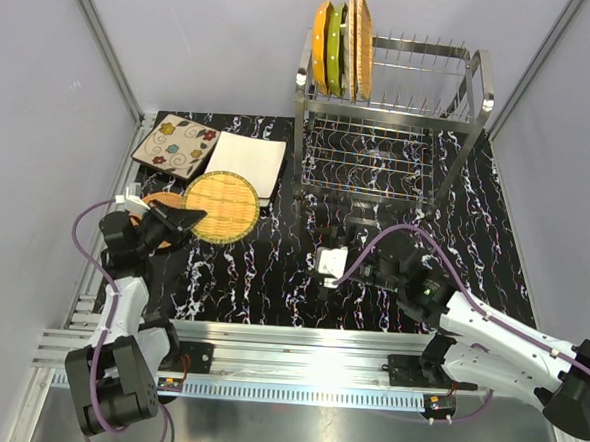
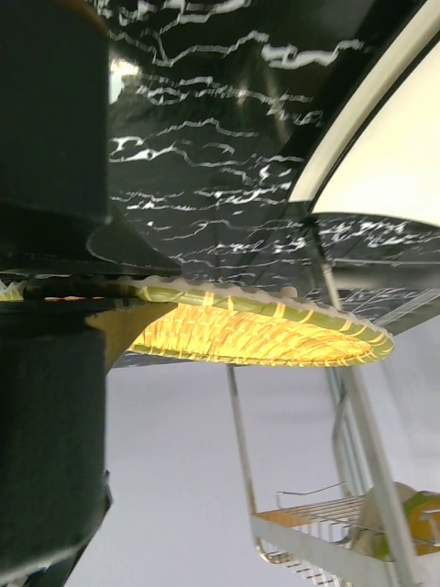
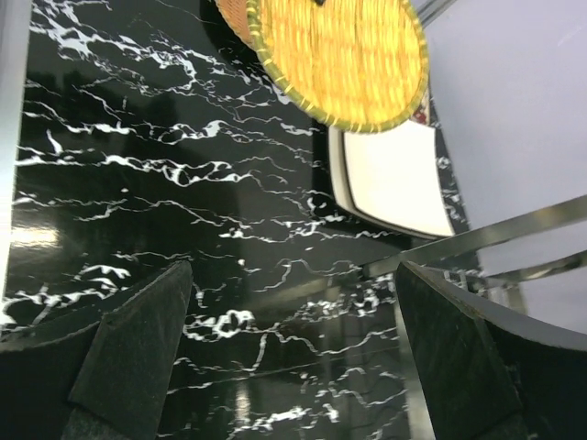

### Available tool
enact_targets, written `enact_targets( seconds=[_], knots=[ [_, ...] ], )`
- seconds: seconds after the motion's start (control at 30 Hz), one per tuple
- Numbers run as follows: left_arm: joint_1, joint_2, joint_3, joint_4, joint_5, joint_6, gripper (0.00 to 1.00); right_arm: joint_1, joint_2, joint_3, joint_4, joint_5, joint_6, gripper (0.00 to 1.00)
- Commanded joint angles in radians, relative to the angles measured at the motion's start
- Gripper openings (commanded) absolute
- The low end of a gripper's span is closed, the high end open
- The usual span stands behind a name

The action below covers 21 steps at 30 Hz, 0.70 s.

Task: Unload the plates from the dish rack
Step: Place the plate on the table

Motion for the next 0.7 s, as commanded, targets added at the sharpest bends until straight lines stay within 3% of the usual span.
enact_targets(
  seconds=[0.0, 0.3, 0.67],
  knots=[
    [0.047, 0.011, 0.059, 0.131, 0.044, 0.041, 0.00, 0.004, -0.008, 0.047, -0.008, 0.033, 0.191, 1.00],
    [0.210, 0.063, 0.063, 0.171, 0.048, 0.089, 0.00, -0.011, 0.035, 0.063, 0.014, 0.106, 0.390, 1.00],
    [0.408, 0.160, 0.063, 0.228, 0.029, 0.095, 0.00, -0.141, 0.128, 0.117, -0.001, 0.107, 0.547, 1.00]
  ],
)
